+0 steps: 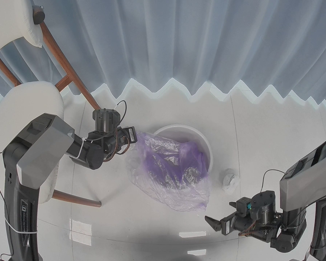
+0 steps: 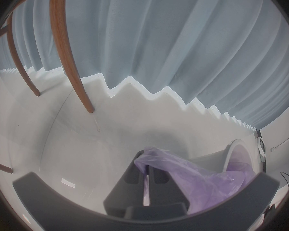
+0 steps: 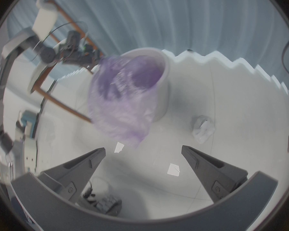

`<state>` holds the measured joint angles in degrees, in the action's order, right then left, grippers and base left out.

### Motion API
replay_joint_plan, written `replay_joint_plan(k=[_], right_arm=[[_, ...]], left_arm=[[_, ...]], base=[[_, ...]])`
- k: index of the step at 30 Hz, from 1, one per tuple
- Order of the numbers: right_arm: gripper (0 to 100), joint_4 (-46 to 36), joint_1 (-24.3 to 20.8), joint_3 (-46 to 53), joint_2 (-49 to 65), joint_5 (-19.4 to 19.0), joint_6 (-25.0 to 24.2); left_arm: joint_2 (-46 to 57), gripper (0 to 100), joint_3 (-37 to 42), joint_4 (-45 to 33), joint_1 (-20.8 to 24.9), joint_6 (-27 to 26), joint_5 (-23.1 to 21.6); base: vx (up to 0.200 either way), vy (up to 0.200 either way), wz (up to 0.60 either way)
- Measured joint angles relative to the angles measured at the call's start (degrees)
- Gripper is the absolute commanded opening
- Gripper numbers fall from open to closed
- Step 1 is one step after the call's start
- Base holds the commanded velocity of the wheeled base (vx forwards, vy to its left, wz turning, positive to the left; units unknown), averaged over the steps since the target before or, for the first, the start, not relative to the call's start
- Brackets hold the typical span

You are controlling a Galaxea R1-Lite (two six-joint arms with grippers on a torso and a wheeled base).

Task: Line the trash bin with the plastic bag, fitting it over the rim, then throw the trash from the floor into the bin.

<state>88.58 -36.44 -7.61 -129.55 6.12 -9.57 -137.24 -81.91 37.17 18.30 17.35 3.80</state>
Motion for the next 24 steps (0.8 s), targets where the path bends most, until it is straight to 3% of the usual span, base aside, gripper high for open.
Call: replay_joint_plan(k=[8, 24], right_arm=[[100, 0.4, -6.6, 1.3, 3.2, 0.0, 3.8], [100, 0.4, -11.9, -22.4, -6.4, 4.0, 8.4]], left_arm=[[0.8, 0, 0.9, 0.9, 0.7, 0.0, 0.0], [1.7, 0, 1.2, 1.2, 1.4, 0.3, 0.0]], base=[[0.000, 0.000, 0.00], [0.000, 0.000, 0.00]])
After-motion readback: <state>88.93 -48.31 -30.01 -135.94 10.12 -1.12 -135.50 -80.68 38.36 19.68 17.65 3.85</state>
